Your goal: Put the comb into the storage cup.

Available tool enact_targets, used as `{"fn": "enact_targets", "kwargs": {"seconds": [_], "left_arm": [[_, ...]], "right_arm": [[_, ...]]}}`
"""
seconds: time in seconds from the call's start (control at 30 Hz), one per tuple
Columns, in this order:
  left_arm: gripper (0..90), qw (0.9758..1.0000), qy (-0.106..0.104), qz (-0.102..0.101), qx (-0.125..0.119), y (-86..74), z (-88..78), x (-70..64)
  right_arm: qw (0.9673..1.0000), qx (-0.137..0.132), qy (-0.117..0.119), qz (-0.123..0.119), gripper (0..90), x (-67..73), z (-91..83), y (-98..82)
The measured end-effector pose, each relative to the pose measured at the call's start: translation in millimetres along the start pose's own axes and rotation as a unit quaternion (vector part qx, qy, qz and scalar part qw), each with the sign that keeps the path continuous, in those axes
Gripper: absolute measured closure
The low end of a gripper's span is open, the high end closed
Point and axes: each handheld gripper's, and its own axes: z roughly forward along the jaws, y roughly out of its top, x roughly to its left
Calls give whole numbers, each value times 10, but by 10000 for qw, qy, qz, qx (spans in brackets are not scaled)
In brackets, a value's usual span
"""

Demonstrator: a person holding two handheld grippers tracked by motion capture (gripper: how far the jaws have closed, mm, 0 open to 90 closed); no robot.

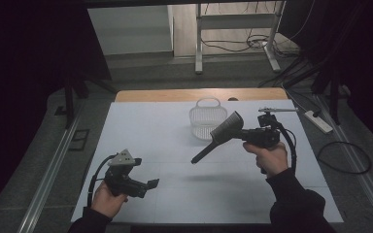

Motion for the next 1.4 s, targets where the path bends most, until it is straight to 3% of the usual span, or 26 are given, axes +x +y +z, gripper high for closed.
{"fn": "enact_targets", "kwargs": {"seconds": [0.7, 1.1, 1.4], "left_arm": [[0, 9994, 250, -190, -153, -261, -285, 41], [0, 9990, 276, -304, -174, -387, -384, 34], [0, 9984, 354, -338, -293, -426, -456, 19]], "right_arm": [[9996, -211, -183, 12, 833, -28, -45, 294], [9993, -274, -241, 79, 833, -64, -31, 442], [9985, -320, -443, 82, 833, -111, -34, 582]]}}
